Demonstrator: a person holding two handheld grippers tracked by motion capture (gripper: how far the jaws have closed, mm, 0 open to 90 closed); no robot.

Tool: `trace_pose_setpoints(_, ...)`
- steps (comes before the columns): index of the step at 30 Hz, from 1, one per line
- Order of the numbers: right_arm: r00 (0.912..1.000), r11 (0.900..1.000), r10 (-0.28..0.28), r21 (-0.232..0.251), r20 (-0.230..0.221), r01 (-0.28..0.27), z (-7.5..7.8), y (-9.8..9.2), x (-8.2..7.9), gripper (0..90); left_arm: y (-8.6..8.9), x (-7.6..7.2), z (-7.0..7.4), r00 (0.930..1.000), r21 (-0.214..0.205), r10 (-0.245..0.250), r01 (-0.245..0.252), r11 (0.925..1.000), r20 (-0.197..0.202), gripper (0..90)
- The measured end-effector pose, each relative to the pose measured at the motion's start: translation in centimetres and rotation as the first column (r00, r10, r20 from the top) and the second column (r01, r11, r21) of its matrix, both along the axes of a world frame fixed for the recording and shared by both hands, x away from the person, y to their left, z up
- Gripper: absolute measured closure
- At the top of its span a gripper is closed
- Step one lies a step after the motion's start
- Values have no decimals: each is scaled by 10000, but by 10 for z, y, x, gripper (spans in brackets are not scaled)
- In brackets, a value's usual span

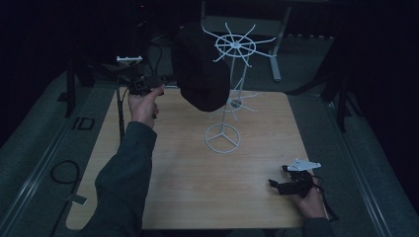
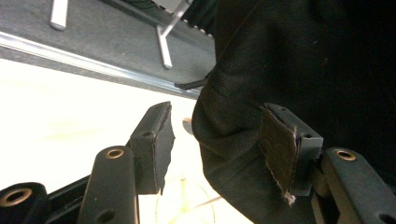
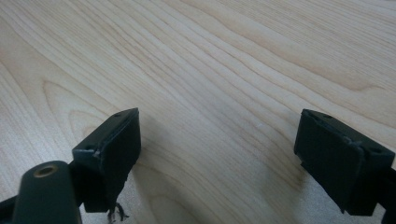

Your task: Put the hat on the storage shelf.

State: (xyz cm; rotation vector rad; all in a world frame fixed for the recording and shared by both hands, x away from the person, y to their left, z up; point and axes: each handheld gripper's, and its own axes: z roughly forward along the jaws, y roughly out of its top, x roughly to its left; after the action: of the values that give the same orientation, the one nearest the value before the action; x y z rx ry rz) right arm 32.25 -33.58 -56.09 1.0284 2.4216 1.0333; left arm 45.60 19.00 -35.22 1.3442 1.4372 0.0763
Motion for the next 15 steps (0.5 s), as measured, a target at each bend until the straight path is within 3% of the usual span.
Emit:
trace_pose_setpoints(7, 10000, 10000, 1, 3, -1, -1, 0, 0, 0, 145, 1, -3, 1, 9999, 497, 20, -28, 9988, 155, 469)
trace_pose_setpoints(15, 10000, 10000, 1, 0, -1, -1, 0, 0, 0, 145, -1, -9, 5, 9991, 1440, 108, -165, 9894, 400, 477)
